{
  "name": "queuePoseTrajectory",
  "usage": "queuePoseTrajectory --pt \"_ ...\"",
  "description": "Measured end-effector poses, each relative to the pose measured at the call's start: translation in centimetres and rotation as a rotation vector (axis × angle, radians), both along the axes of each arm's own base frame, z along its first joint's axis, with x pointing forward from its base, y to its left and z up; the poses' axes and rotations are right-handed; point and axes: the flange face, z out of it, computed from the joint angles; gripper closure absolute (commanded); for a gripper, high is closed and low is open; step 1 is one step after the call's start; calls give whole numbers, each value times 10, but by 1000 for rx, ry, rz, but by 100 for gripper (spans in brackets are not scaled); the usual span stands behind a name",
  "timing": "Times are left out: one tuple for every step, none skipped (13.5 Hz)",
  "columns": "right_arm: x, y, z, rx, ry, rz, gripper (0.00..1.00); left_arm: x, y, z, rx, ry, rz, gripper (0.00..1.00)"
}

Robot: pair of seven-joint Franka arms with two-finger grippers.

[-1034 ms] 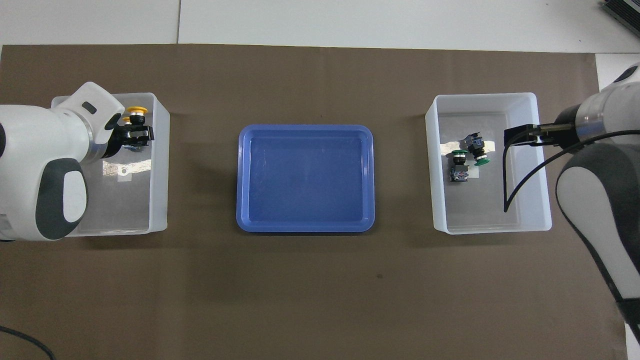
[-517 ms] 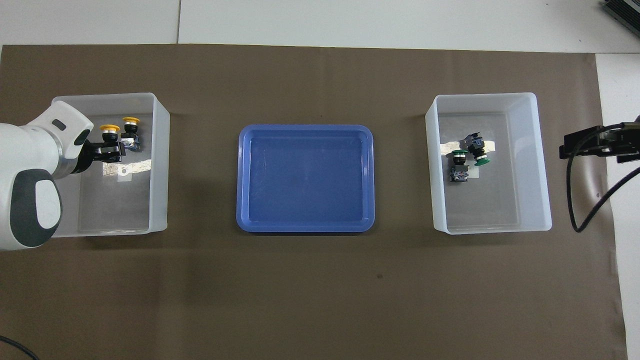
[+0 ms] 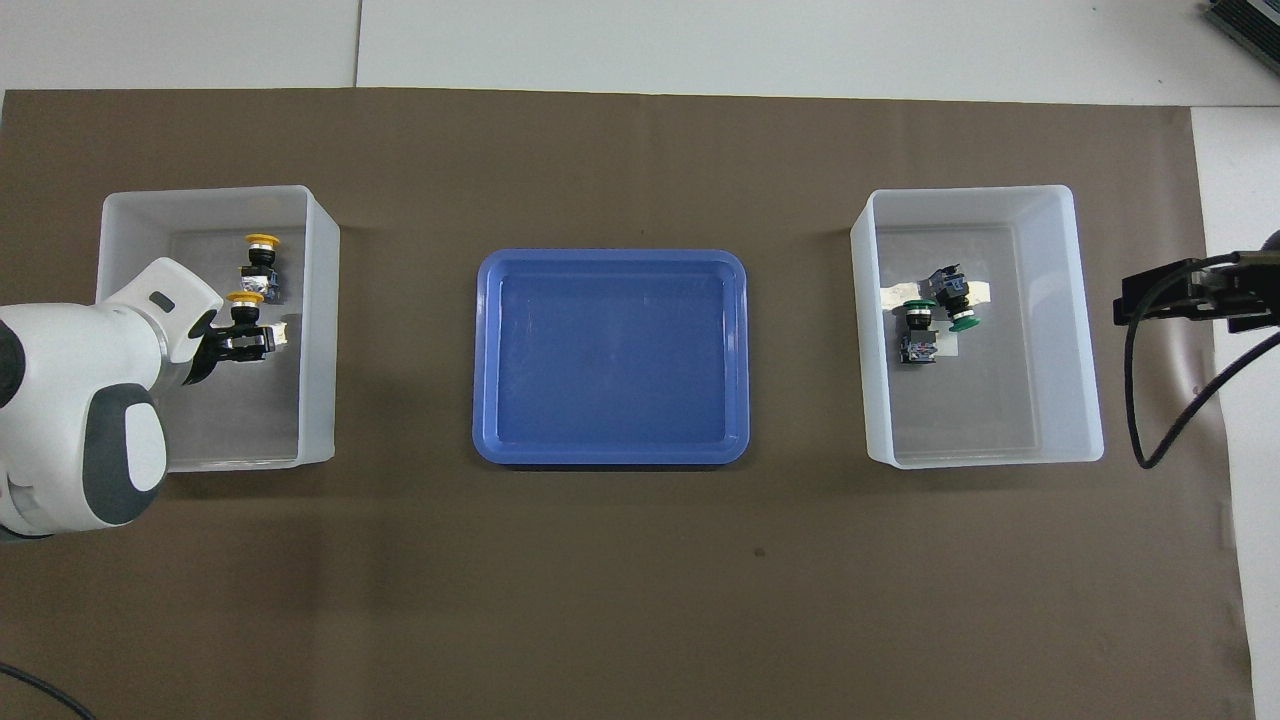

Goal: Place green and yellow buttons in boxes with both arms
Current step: 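Lower the yellow button into the left box and open the left gripper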

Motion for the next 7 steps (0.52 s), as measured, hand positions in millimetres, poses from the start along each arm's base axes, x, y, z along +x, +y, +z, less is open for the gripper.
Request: queuePoseTrajectory --pt "-1 -10 0 0 0 -18 0 -1 0 -3 0 3 -2 0" --pt "-2 -20 0 0 0 -36 0 0 0 -3 1 2 -6 0" --pt "-2 -25 0 0 0 -45 0 0 0 -2 4 -3 -14 0" --pt "-2 -25 0 0 1 -44 0 2 0 1 6 -12 -21 0" --pt "-2 -21 0 0 1 -38 0 6 0 6 7 -24 -26 0" --pt "-1 -17 0 0 1 -30 0 10 -1 14 9 -36 -35 0" --pt "-1 -13 0 1 1 -23 0 16 -1 23 13 -38 -52 0"
